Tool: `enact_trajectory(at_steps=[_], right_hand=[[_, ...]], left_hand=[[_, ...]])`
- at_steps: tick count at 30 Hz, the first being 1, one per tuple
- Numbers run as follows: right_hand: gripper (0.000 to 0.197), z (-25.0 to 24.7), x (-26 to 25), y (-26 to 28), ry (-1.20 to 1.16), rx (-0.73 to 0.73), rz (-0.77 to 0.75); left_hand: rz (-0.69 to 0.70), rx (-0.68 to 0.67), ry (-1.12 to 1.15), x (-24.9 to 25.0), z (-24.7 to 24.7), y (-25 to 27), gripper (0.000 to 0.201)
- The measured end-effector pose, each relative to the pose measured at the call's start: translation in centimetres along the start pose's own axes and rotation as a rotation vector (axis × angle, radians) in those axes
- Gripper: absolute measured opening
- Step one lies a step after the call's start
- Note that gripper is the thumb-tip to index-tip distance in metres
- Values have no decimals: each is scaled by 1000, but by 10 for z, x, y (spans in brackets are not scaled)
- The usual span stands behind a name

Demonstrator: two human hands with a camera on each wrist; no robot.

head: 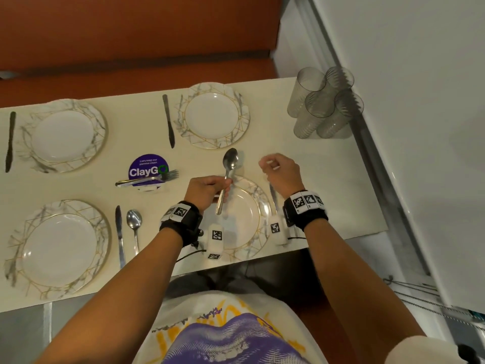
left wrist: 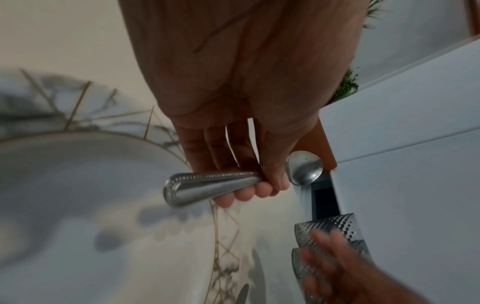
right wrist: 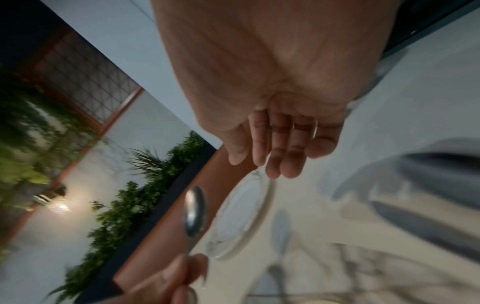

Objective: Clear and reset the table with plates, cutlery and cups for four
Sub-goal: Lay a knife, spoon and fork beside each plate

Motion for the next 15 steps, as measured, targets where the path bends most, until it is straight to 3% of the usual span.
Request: enact_trajectory(at_steps=[4,7,11,15], right_hand=[[38,39,-70,-5,-90,-163,-141],[23,70,-111,3,-1,-316,-233],[19,112,-142,25,27,-375,-199],[19,154,-156,51,19,-370,-150]], left_hand=[[38,-45,-61,13,-25,-7,27],[76,-48,-93,23,-52,-13,23],[130,-45,-181,26,-108,-17,16],[71,-26,-205,25,-180,-28,19]])
Point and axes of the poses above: each hand's wrist, its own y-axis away from the middle knuckle, its own z-axis out of the palm, x = y × z, the point moved 3 cm from there along -y, towards the middle knuckle, and after that the axes turned 14 degrees about x, right-handed, at the moved point
